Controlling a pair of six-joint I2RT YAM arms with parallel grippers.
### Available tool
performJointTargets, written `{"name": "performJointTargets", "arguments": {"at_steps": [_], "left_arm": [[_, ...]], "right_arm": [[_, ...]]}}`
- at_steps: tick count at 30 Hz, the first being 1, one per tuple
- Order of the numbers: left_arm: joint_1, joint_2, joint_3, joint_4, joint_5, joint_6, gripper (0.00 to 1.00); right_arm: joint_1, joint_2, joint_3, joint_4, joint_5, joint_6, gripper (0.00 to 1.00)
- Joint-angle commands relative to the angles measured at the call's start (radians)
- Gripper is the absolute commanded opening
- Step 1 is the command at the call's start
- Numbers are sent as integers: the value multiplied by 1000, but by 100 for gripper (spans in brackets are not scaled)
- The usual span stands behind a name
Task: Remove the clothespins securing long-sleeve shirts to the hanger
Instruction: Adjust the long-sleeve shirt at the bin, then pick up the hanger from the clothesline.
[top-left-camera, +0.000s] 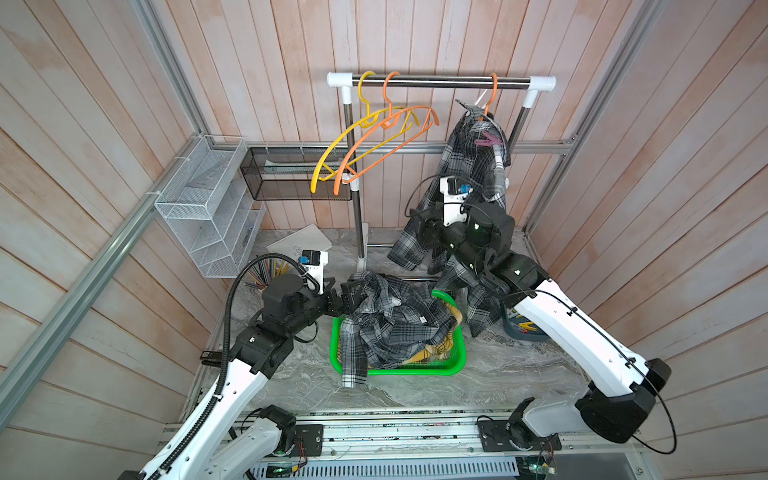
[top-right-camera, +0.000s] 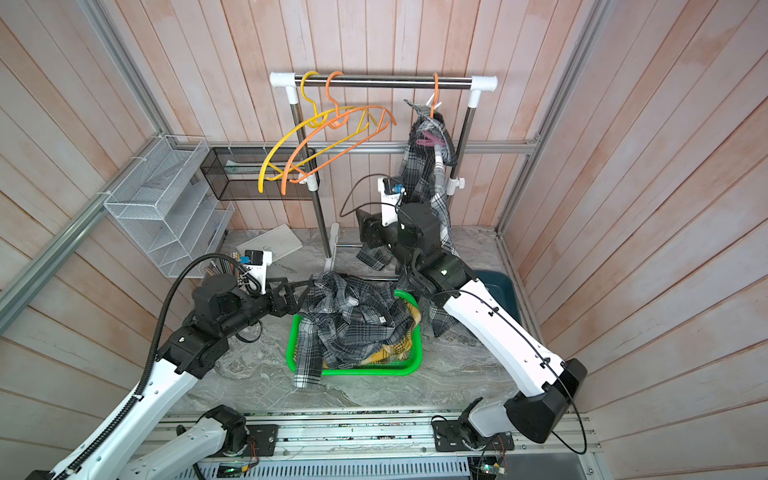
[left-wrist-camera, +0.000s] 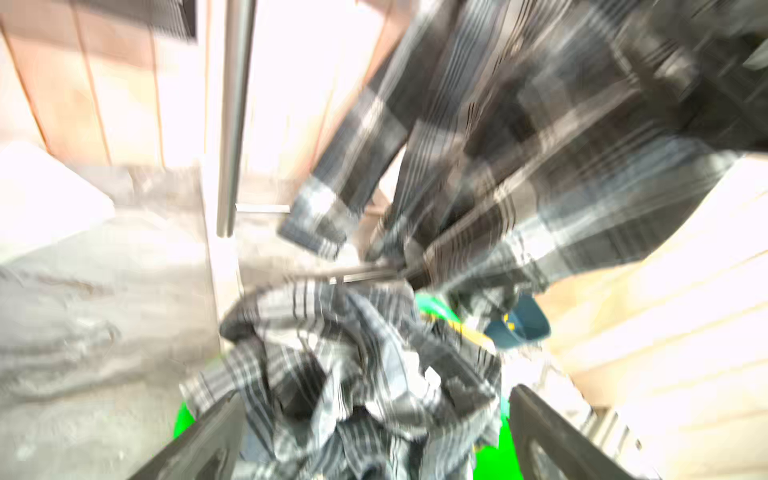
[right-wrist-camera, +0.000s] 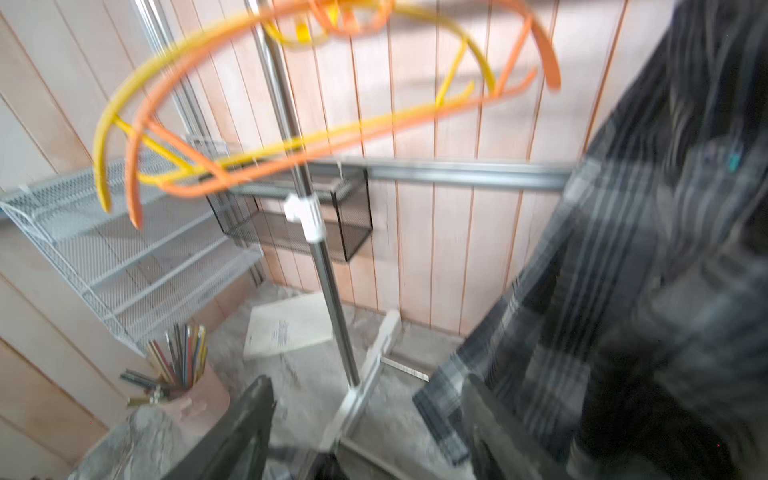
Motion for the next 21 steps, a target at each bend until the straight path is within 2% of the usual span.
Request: {"name": "performJointTargets", "arguments": {"at_steps": [1,4,9,13,18,21], "left_arm": [[6,-8,-15,81,-22,28,100],[10,-17,-19,110,-25,38,100],[15,-27,-36,197,-4,37,100],[17,-27,-45,237,0,37,100],[22,-21,-63,265,19,43,100],[24,-12,-68,285,31,40,100]], "right_arm": [[44,93,213,-117,104,-140,74],[86,162,399,-169,199,-224,75],[94,194,561,-207,324,-309,76],[80,201,693,-307,410,-316,77],[30,167,782,-406,407,-253,77],[-48,130,789,-483,304,-151,77]]}}
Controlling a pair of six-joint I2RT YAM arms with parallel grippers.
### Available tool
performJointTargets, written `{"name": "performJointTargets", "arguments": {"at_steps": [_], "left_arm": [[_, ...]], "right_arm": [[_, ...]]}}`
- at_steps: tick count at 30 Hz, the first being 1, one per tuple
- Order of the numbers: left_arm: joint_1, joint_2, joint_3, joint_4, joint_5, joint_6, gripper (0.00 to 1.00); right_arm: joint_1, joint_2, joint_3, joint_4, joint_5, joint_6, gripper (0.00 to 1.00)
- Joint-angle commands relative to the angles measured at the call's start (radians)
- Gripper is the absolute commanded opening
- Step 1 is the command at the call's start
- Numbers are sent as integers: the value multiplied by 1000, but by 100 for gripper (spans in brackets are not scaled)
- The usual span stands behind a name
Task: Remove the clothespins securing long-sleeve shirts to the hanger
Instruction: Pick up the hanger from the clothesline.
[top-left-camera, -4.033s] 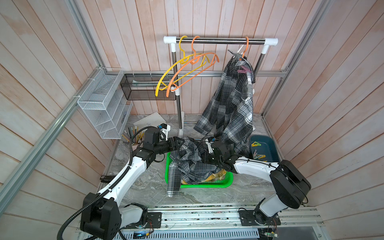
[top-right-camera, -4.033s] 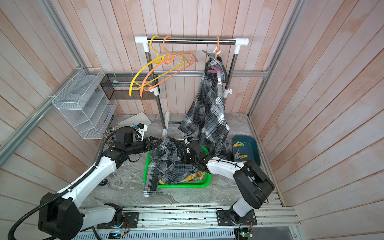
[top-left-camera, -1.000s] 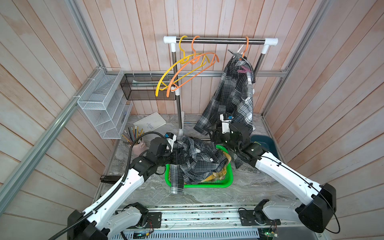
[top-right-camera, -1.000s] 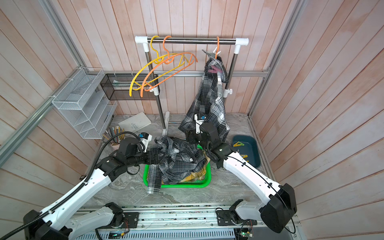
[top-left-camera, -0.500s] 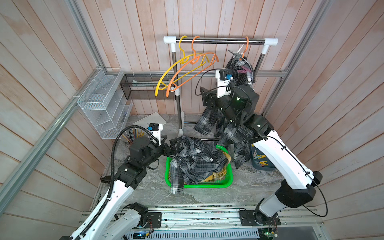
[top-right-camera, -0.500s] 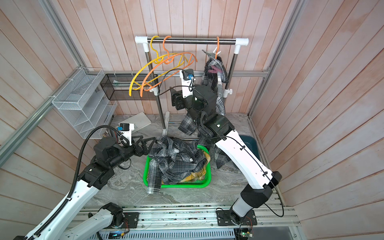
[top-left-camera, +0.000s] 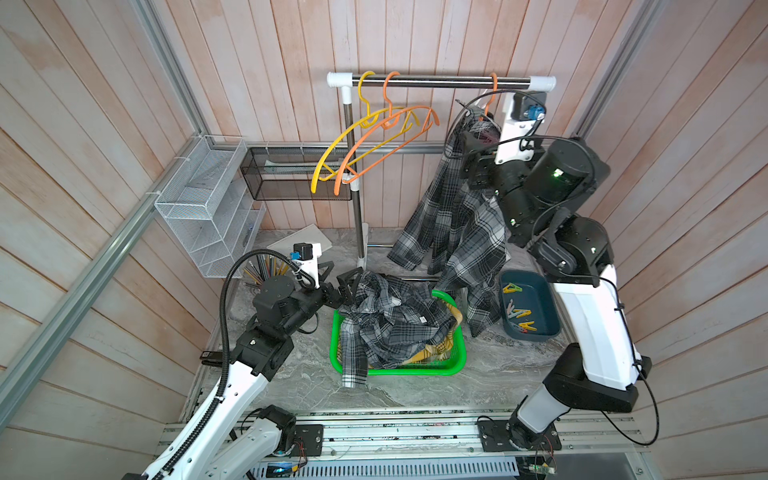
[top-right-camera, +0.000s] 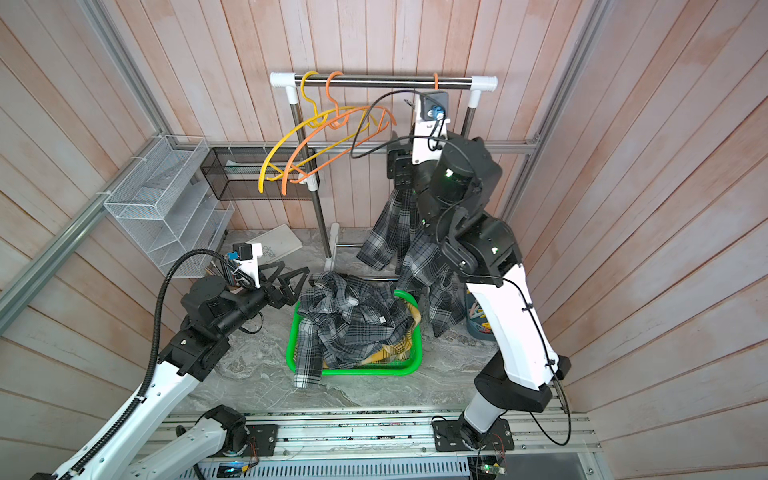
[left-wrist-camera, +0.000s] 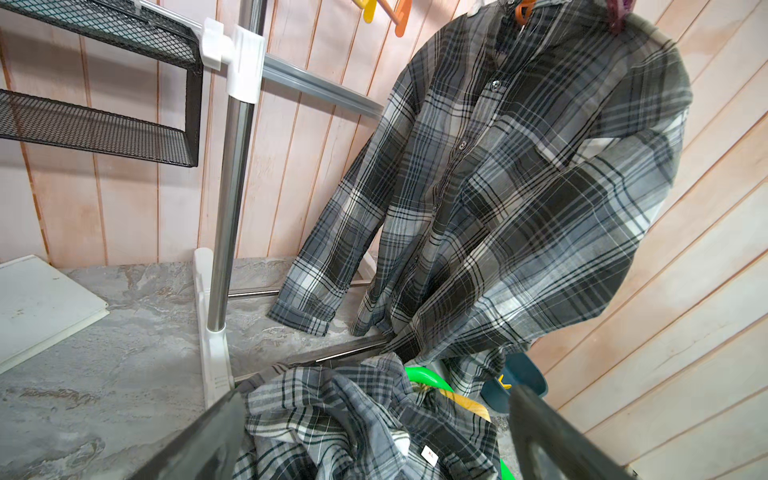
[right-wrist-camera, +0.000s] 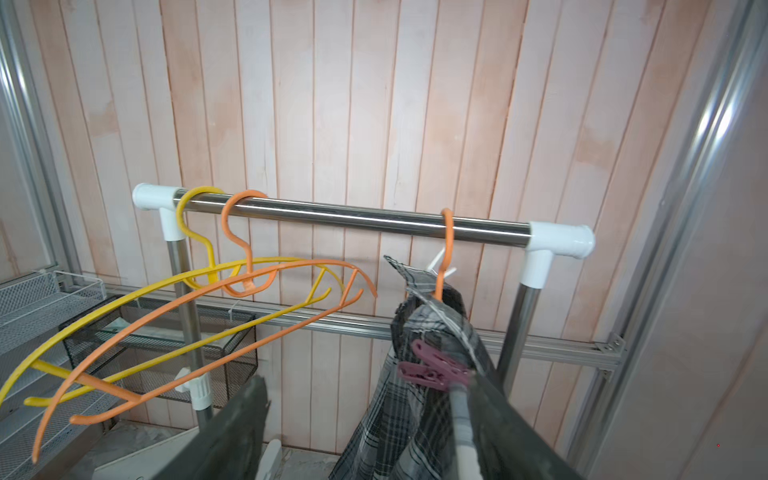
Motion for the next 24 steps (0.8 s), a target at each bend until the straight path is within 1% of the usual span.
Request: {"name": "performJointTargets", "arguments": {"at_steps": [1,6,8,10,12,18,22,24], "left_arm": [[7,4,-20,56,29,17,100],[9,12,-30,75,45,7,100],[11,17,-32,75,52,5,100],[10,18,-34,78,56,2,100],[11,16,-37,79,57,2,100],[14,20,-49,87,64,-13,100],[13,22,-49,87,67,-14,100],[16,24,-49,87,65,-14,100]], "right_arm": [[-83,-43,14,-139,-94,123,76],[-182,-73,-36,-225,-193,210,76],[-235,-73,-46,-251,-252,243,76],[-289,-83,-80,-251,-342,268,76],[-311,-93,-116,-236,-399,282,75],[-337,-85,-183,-212,-453,297,75],[-340,-83,-235,-181,-404,297,74],[-348,-86,-268,-157,-399,292,73]]}}
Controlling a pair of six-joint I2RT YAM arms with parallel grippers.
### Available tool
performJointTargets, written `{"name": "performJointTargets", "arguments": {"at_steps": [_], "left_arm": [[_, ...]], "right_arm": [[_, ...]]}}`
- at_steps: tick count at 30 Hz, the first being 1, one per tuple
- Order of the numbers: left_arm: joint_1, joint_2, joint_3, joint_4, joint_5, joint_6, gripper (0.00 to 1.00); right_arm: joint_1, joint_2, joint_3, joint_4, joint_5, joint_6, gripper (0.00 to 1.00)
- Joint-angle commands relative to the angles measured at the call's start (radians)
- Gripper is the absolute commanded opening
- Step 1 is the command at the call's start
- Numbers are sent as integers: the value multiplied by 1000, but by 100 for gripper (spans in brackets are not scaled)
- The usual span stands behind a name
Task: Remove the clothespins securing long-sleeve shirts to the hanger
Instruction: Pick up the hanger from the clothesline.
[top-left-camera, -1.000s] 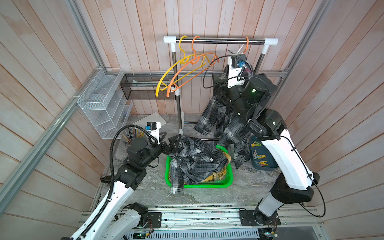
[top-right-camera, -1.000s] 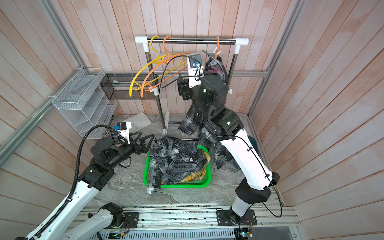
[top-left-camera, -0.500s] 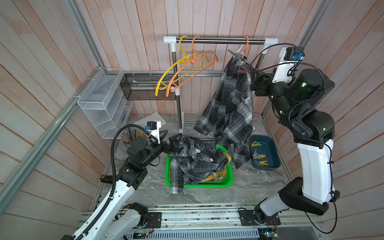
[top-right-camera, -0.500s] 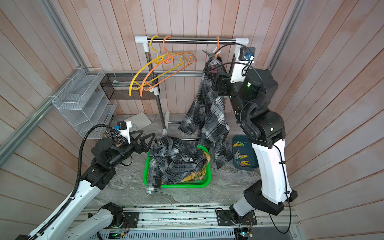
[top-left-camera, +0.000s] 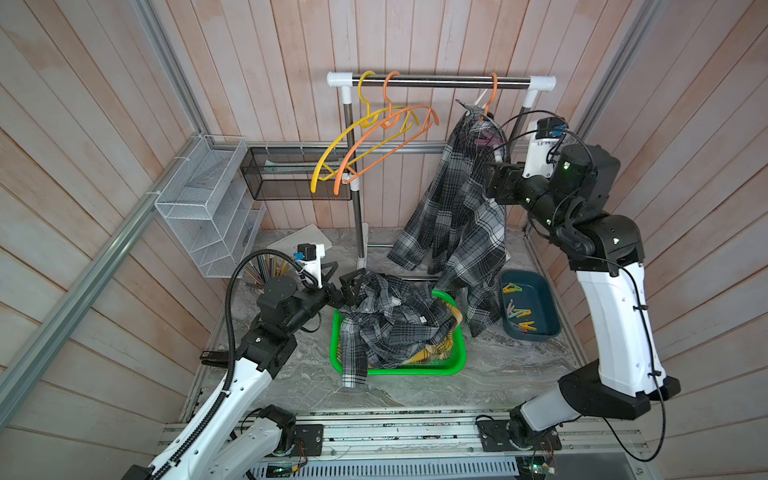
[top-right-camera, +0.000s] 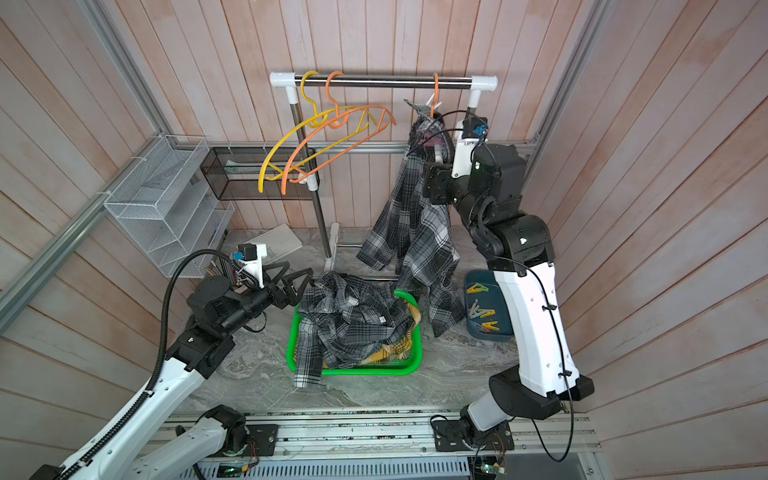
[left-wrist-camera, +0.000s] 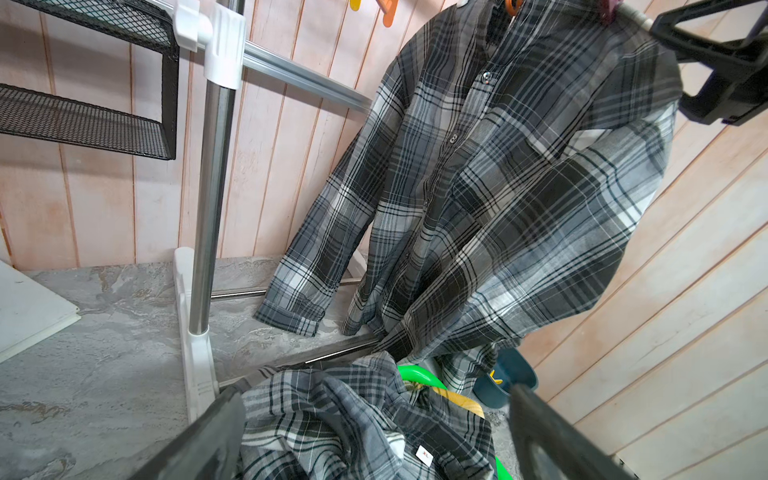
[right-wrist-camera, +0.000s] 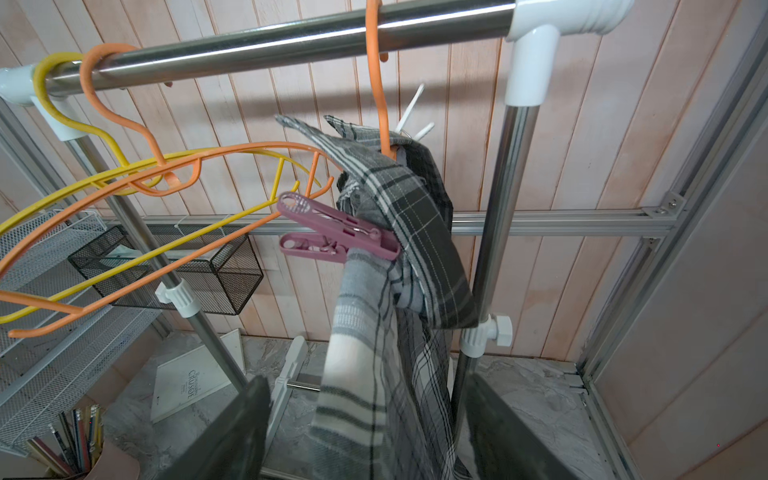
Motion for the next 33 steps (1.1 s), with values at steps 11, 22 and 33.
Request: {"name": "performJointTargets", "arguments": {"at_steps": [11,22,33], "left_arm": [[8,7,-16,30,16,-16,100],[8,19,-15,42,16,-28,100],[10,35,-2,46,19,-32,100]], "right_arm": [[-35,9,-78,112,6,-25,31],[-36,20,-67,169,-17,-79,0],[-36,22,3,237,-52,-138,0]]}}
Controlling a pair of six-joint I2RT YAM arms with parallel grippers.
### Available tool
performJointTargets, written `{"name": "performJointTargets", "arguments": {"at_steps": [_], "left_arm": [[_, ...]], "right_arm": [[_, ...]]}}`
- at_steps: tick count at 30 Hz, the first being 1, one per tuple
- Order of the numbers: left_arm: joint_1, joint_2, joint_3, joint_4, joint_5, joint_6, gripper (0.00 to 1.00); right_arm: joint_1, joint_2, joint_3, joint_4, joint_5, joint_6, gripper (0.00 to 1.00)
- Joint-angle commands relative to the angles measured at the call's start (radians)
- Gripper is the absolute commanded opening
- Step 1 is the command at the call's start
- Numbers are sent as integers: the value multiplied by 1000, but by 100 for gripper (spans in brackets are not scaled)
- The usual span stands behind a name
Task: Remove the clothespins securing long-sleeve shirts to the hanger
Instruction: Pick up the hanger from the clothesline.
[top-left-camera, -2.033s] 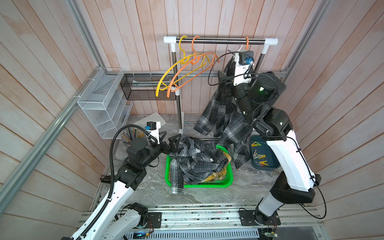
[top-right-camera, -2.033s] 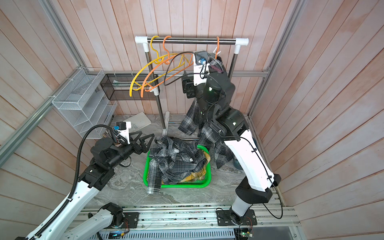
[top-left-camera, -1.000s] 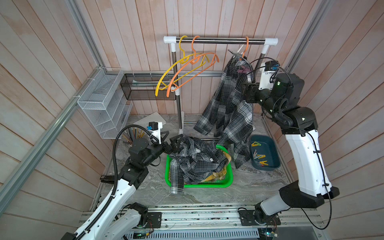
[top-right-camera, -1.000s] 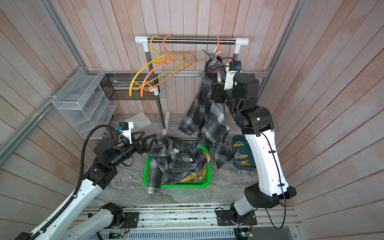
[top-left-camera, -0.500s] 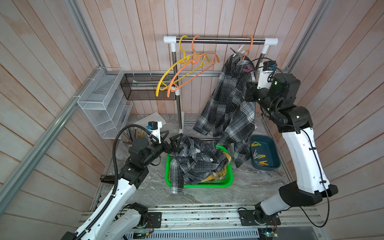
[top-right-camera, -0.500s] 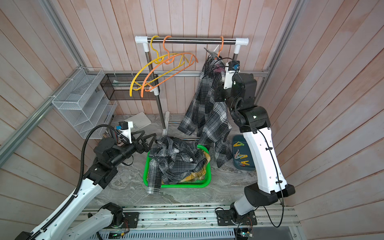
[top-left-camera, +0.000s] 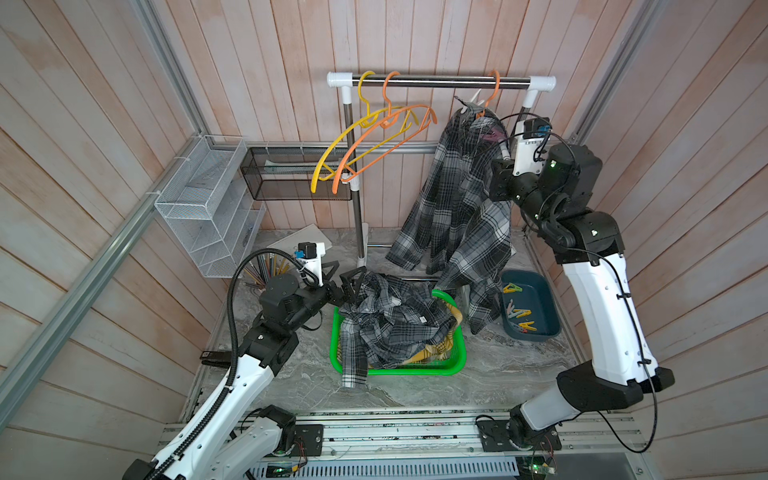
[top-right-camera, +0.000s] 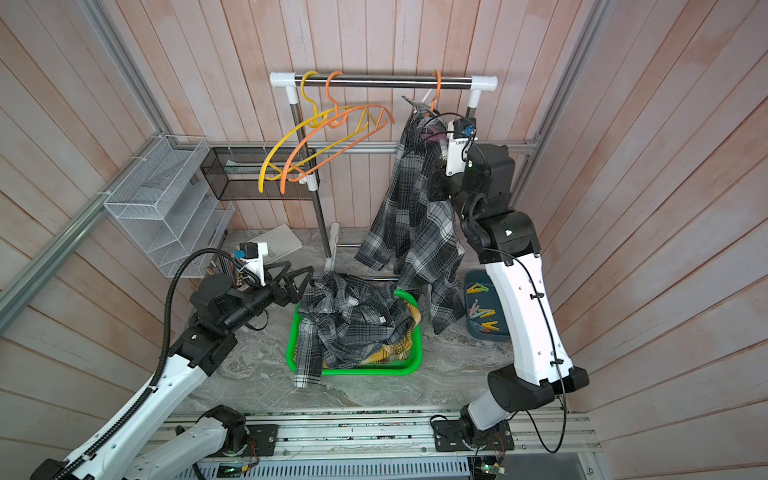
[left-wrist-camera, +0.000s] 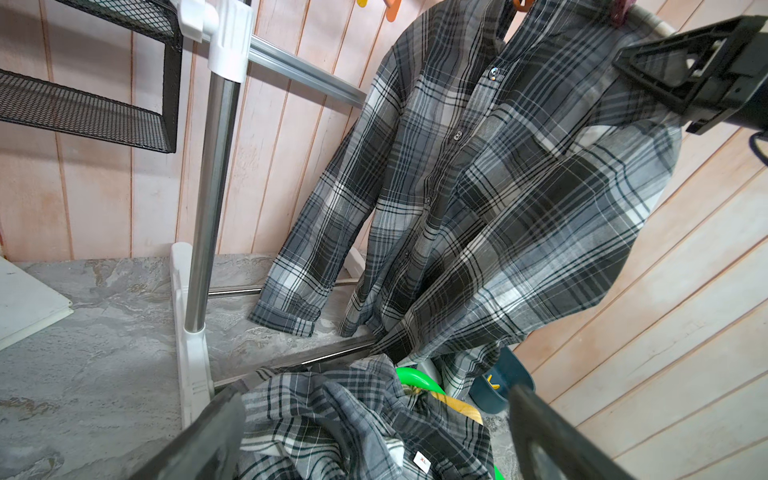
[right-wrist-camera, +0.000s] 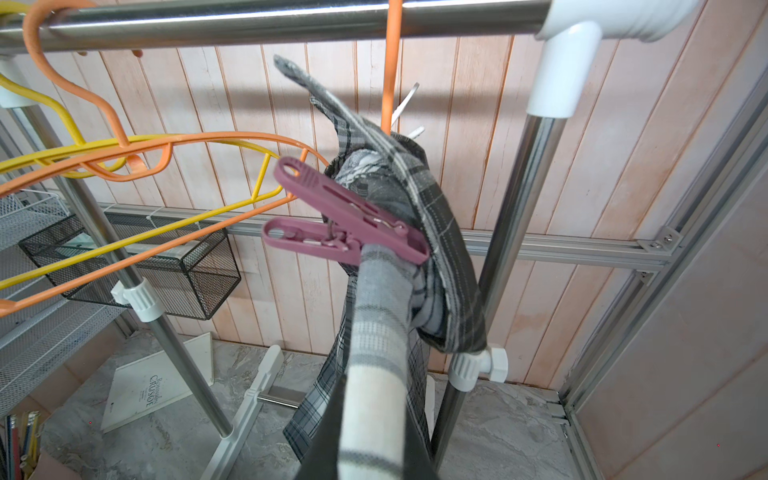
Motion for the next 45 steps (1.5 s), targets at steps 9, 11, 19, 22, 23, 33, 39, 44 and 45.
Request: {"name": "performJointTargets", "arguments": {"at_steps": [9,11,19,22,23,33,39,44,45], "left_arm": [[4,15,-5,39,24,-11,100],[6,16,-3,41,25,-11,100],[5,29,-6,60,36,-22,100],[6,31,-6,59,37,-22,100],[6,31,-6,59,36,-23,100],[6,27,-12,59,38,-25,100],[8,29,-7,55,35,-20,100],[9,44,5,57,38,-26,100],[9,46,6,59,40,-28,100]], "right_arm": [[-1,-20,30,153,-31,-43,0],[-1,-22,33,155,-42,-44,0],[5,-84,-62,197,-48,-47,0],[5,-121,-121,239,-48,-48,0],[4,-130,-139,253,-50,-48,0],[4,-41,-9,245,-68,-88,0],[5,-64,-26,255,-118,-79,0],[5,-151,-180,324,-164,-82,0],[5,-172,-216,342,-169,-84,0]]}}
